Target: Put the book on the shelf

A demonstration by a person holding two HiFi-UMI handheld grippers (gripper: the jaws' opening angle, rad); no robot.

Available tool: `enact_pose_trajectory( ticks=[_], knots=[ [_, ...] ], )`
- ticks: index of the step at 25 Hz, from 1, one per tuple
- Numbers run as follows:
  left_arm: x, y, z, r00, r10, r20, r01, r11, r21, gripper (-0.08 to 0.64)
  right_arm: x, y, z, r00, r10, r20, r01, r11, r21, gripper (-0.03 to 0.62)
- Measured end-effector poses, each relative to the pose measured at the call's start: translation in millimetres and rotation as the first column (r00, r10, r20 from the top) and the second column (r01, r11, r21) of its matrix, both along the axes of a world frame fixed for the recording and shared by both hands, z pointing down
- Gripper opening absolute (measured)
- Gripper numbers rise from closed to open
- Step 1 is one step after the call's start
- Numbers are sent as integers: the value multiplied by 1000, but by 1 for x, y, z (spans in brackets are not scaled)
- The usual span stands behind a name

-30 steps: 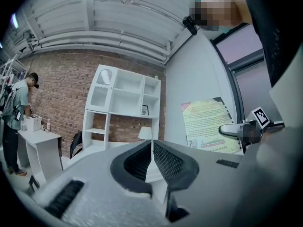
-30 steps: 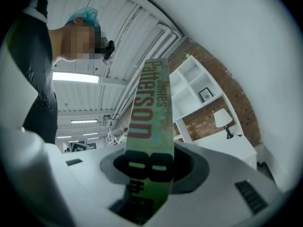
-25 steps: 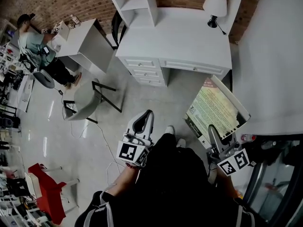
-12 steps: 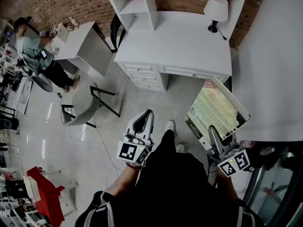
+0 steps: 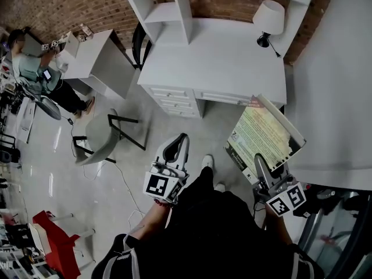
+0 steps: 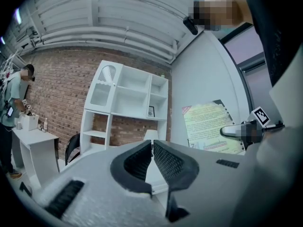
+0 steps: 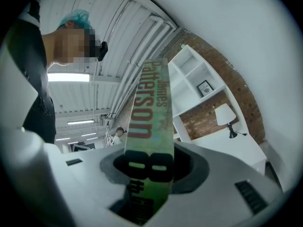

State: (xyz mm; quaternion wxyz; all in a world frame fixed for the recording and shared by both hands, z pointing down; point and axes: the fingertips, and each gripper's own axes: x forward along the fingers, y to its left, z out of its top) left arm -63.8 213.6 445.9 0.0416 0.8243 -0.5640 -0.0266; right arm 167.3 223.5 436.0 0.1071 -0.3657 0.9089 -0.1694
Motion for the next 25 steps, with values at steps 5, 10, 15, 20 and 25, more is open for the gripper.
enact_pose_trajectory(
  ticks=[5, 10, 15, 20, 25],
  knots=[
    [-10, -28, 5, 1000, 20, 3, -20, 1000, -4, 29, -14, -26, -1, 1000, 9, -13, -9, 1000, 4, 167],
    [-31, -79, 3, 999, 38, -12, -38, 999, -6, 29, -38, -72, -3, 1000, 24, -14, -24, 1000, -10, 167],
    [-51, -108, 11, 998, 61, -1, -61, 998, -3, 29, -56, -99, -10, 998, 48, -28, -49, 999, -12, 167],
    [-61, -129, 8, 997, 73, -24, -73, 997, -11, 29, -68, -110, -14, 997, 71, -36, -72, 997, -4, 167],
    [-62, -138, 4, 995, 92, -42, -91, 996, 13, 29, -70, -116, -17, 995, 89, -49, -89, 996, -1, 167]
  ],
)
